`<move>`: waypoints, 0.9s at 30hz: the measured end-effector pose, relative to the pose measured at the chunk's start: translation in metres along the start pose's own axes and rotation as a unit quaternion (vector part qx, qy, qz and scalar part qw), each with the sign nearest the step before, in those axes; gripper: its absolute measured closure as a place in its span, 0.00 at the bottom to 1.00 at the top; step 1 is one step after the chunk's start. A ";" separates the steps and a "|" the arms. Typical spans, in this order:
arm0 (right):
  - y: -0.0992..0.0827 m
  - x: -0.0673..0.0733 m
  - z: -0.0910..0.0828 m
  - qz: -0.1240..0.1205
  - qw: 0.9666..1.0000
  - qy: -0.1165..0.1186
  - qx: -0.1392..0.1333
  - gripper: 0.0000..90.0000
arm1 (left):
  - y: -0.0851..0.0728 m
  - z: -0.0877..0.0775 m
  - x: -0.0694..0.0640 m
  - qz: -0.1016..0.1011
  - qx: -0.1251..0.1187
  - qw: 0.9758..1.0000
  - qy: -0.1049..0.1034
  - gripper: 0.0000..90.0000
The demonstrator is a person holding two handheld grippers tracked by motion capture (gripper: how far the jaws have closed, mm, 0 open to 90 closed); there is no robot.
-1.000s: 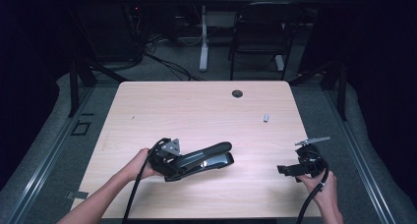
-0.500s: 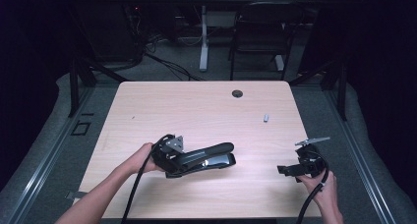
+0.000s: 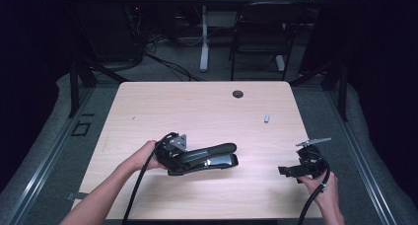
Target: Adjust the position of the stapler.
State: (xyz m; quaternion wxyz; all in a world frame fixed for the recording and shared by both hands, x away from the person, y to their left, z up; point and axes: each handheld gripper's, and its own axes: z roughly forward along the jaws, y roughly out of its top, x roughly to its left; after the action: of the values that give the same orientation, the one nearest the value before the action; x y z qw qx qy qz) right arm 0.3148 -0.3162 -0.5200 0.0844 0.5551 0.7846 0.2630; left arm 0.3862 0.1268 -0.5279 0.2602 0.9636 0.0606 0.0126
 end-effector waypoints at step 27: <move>-0.002 0.000 -0.002 0.003 1.000 -0.002 -0.003 0.05 | -0.018 -0.003 -0.022 -0.118 -0.036 0.990 0.074 0.44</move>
State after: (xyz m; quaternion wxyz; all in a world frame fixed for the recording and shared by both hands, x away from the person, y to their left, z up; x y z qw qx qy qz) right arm 0.3126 -0.3172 -0.5196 0.0863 0.5577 0.7820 0.2646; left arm 0.3625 0.1412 -0.5343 0.2895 0.9361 0.1920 0.0552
